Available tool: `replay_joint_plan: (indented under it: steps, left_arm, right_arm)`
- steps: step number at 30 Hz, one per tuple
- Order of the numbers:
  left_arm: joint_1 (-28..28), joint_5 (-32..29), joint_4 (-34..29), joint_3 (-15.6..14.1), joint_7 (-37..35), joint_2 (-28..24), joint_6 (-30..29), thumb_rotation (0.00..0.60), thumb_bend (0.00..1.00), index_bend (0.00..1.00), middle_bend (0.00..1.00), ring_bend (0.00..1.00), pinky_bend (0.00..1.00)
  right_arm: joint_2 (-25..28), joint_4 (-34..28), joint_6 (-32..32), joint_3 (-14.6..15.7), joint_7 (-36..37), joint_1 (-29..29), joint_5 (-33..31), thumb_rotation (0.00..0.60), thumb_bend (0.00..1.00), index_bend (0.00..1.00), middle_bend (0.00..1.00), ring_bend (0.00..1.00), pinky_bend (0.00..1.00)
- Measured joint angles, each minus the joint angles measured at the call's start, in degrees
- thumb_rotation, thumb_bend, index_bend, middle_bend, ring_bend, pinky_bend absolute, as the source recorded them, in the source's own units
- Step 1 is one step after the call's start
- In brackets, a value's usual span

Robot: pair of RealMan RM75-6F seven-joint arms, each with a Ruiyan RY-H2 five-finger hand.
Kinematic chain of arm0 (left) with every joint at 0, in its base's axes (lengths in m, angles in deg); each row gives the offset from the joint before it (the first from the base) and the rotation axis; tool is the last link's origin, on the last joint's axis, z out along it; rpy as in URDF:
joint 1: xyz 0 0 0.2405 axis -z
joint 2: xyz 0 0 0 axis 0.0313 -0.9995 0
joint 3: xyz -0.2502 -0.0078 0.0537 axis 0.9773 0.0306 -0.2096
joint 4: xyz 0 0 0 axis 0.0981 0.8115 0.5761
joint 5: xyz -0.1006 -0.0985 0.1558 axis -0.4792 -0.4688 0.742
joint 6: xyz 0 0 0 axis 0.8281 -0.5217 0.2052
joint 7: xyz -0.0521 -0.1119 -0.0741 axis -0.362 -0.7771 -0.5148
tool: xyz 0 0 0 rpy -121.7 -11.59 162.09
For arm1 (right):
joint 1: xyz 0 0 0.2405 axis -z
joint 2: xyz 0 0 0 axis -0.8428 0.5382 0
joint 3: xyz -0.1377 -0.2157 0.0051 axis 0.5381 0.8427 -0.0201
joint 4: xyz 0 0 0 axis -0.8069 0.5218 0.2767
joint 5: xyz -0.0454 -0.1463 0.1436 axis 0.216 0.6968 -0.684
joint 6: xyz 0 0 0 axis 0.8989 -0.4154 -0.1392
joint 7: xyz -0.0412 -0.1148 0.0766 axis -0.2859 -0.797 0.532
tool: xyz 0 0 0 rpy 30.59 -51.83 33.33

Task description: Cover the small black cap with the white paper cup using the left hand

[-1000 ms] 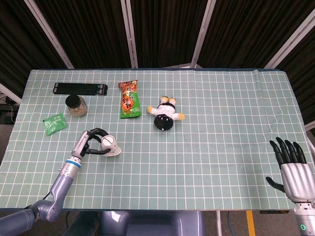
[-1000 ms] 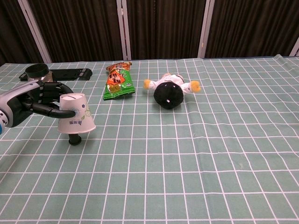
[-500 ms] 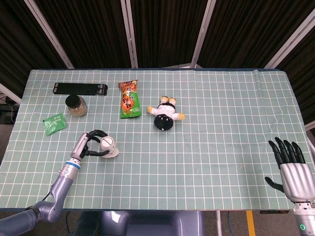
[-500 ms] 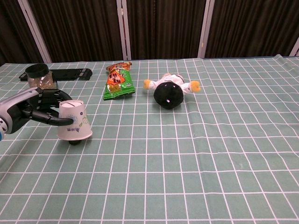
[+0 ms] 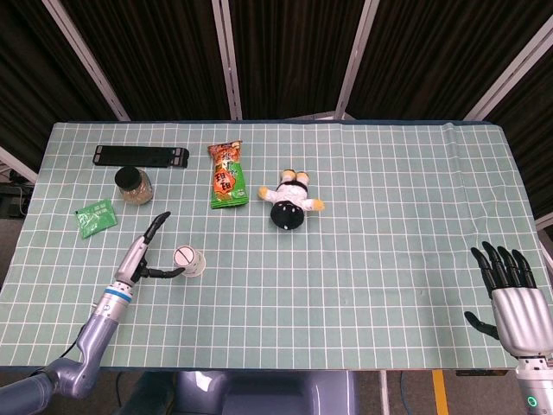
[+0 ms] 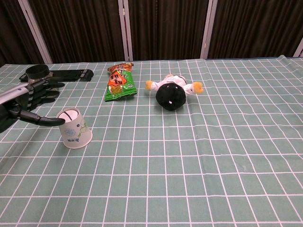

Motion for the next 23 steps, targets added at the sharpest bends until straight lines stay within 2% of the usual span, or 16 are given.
replay_joint_plan:
  steps: [4,10,15,20,23]
  left_arm:
    - [-1.49,2.53,-2.05,-0.82,4.96,-2.45,-6.02,0.600,0.02,0.00,0.00,0.00,0.00]
    - [-4.40,4.27,-7.50,-2.09,20.48,-7.28,-11.40,0.600,0.02,0.00,0.00,0.00,0.00]
    - [-8.21,3.57,-16.43,-3.57,39.69,-13.22,-15.51,0.600,0.02,0.00,0.00,0.00,0.00]
    - [-13.76,2.17,-29.27,-5.58,58.40,-20.28,-21.66,0.600,0.02,0.00,0.00,0.00,0.00]
    - [-17.50,1.97,-33.20,-6.77,64.03,-23.88,-26.29,0.600,0.02,0.00,0.00,0.00,0.00]
  right_arm:
    - [0.24,-0.36,-0.47,0.21,0.10,0.20,0.67,0.600,0.00,0.00,0.00,0.00,0.00]
    - [0.63,-0.90,-1.44,0.45,0.76,0.60,1.83,0.600,0.00,0.00,0.00,0.00,0.00]
    - [0.92,-1.03,-2.05,0.55,1.70,0.72,2.88,0.600,0.00,0.00,0.00,0.00,0.00]
    - [1.04,-0.59,-2.14,0.67,2.59,0.64,3.62,0.600,0.00,0.00,0.00,0.00,0.00]
    - [1.16,-0.42,-2.27,0.81,3.24,0.63,4.30,0.600,0.00,0.00,0.00,0.00,0.00]
